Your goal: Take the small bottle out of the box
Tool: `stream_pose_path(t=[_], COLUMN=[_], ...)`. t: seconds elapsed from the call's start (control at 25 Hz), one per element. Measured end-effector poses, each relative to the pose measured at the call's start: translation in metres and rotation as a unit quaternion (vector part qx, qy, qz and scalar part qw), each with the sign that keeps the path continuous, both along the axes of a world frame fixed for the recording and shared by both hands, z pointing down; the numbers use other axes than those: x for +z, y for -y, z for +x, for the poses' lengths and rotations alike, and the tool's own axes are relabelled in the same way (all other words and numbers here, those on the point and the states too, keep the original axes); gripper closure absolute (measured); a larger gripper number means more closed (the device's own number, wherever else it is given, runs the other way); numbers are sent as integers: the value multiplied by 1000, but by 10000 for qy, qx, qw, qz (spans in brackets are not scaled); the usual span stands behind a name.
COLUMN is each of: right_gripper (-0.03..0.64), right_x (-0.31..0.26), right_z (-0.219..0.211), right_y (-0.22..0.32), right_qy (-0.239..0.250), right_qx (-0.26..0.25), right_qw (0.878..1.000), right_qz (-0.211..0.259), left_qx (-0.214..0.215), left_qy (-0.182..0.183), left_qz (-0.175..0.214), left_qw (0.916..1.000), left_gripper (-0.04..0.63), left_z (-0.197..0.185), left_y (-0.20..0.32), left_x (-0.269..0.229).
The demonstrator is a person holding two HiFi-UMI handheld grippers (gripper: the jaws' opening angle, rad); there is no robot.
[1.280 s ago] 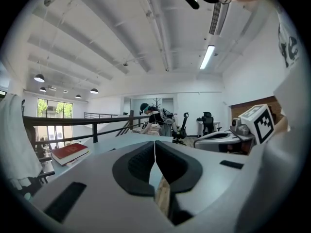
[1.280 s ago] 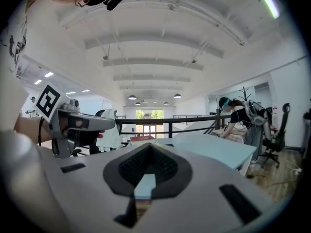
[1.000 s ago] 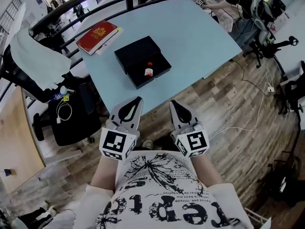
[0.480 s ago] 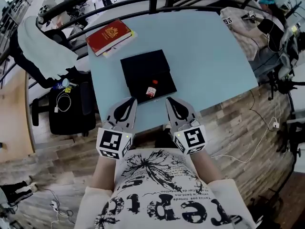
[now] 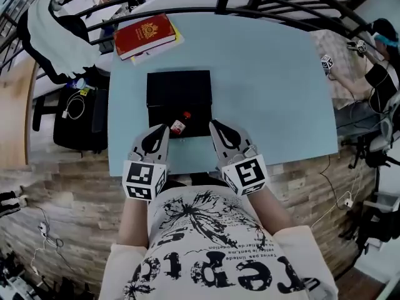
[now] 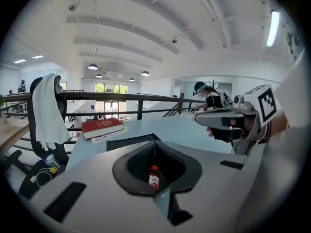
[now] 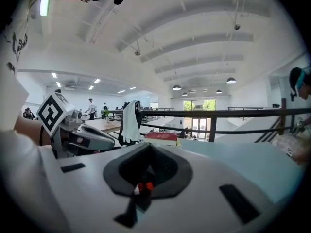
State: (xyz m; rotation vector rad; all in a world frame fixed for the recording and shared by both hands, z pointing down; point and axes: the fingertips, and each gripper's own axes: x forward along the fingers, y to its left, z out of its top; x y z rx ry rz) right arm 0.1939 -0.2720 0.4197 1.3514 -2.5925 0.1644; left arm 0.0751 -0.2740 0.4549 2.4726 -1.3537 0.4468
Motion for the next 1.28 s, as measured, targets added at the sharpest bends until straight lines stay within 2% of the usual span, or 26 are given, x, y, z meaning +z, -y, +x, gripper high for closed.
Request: stream_pose_path(t=[0.2, 0.36, 0.44, 0.48, 0.64, 0.76, 0.92, 1.16, 1.28], right_gripper=[606, 606, 606, 606, 606, 606, 606, 606, 606], right_x=[16, 26, 29, 31, 34, 37, 39, 43, 43], right_z=[15, 11, 9, 8, 8, 8, 7, 10, 14], right_y=[18, 27, 33, 37, 46, 50, 54, 58, 58], right_qy=[93, 127, 120, 110, 95, 68, 50, 59, 51], right_qx=[-179, -245, -230, -207, -110, -61, -7, 132, 207], right_qw=[9996, 9990, 9989, 9989, 9986, 9986, 9986, 9983, 9981], right_qz=[-210, -354, -398, -416, -508, -528, -535, -570, -581], left_qx=[-191, -5, 166, 248, 527, 768, 1081, 1407, 1489], left_qy=[312, 617, 745, 791, 970, 1124, 1023, 1526, 1665], left_qz=[-616, -1102, -1357, -1488, -1964, -2238, -2720, -2836, -3083], left_qw=[9974, 9920, 9878, 9854, 9743, 9651, 9507, 9362, 9247], left_gripper=[574, 572, 527, 488, 456, 401, 338, 328, 328], left_z=[16, 21, 22, 22, 24, 27, 34, 38, 41], left_y=[9, 16, 21, 24, 31, 34, 34, 45, 43], left_x=[38, 71, 87, 95, 126, 147, 168, 197, 205])
